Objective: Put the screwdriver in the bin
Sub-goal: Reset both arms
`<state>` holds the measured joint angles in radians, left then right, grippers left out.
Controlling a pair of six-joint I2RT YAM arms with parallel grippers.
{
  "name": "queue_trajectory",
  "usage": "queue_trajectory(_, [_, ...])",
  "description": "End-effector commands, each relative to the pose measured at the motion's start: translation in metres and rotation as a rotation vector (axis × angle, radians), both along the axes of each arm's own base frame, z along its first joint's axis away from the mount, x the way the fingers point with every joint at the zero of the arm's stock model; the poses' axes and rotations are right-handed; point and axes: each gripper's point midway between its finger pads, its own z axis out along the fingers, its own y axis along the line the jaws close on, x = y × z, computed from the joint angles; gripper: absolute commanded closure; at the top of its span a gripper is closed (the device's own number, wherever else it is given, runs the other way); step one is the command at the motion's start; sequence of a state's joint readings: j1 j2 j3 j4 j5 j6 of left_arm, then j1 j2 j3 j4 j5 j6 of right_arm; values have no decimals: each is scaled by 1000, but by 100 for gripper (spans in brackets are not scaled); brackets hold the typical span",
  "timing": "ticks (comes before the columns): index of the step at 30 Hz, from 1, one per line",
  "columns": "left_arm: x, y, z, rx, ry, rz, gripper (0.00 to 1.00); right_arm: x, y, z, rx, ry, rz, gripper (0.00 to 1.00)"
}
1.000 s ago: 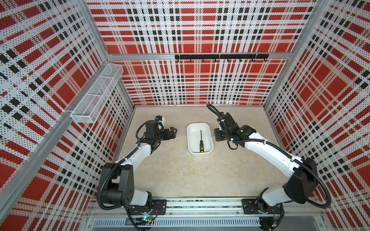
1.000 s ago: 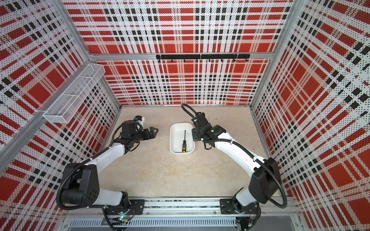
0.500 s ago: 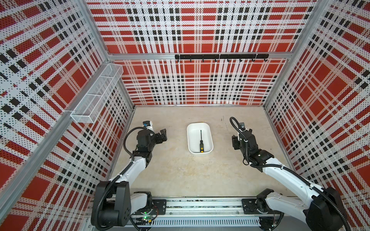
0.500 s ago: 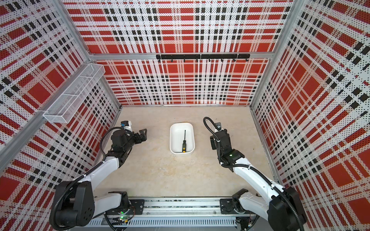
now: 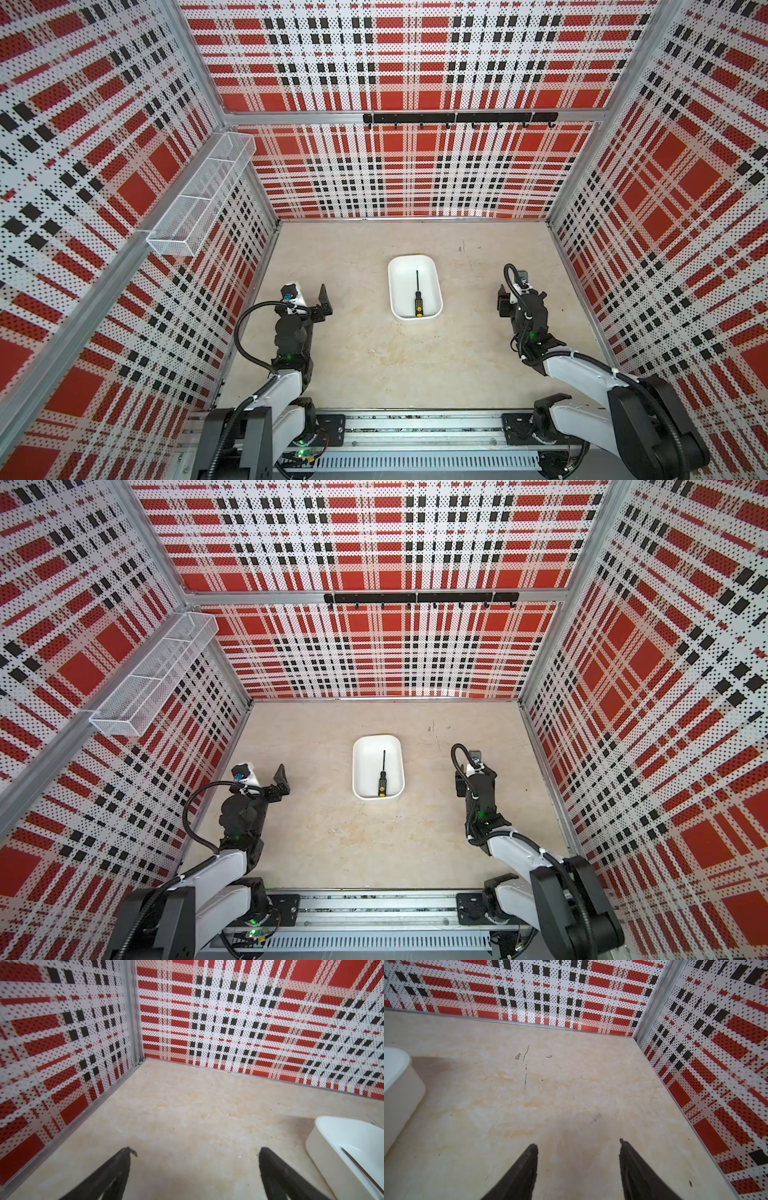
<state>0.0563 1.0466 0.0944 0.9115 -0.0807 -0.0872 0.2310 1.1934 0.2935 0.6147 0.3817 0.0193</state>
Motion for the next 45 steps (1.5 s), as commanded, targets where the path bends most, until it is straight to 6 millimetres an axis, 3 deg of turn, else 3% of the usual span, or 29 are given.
queue_trajectory(1, [-4, 5, 31, 31, -148, 0, 2, 10, -5, 19, 27, -134, 22, 35])
queue_trajectory(4, [-4, 9, 28, 15, -162, -6, 2, 15, -13, 12, 26, -154, 11, 34])
queue_trajectory(8, [-5, 10, 25, 28, -190, -12, 2, 24, -13, 17, 26, -196, 29, 33])
queue_trajectory(11, [-2, 5, 29, 3, -239, -59, 2, 32, -14, 7, 39, -185, 34, 33])
queue_trajectory(18, [2, 7, 24, -28, -271, -81, 2, 31, -30, -2, 87, -210, -8, 32])
queue_trajectory(21, [1, 6, 24, -21, -273, -82, 2, 37, -28, -8, 106, -169, 7, 30])
queue_trajectory(24, [2, 6, 23, -20, -270, -84, 2, 38, -29, -10, 114, -152, 9, 23])
queue_trajectory(29, [16, 7, 17, -12, -220, -49, 2, 39, -29, -8, 111, -162, 12, 0])
queue_trajectory(32, [44, 10, -8, 13, -87, 47, 2, 38, -29, -9, 111, -160, 12, 0])
queue_trajectory(33, [48, 8, -7, 39, -85, 75, 2, 39, -29, -9, 112, -159, 11, 0])
queue_trajectory(35, [49, 8, -14, 57, -31, 104, 2, 38, -28, -10, 110, -158, 14, 0])
queue_trajectory(45, [48, 7, -9, 46, -66, 92, 2, 38, -29, -9, 110, -161, 12, 0])
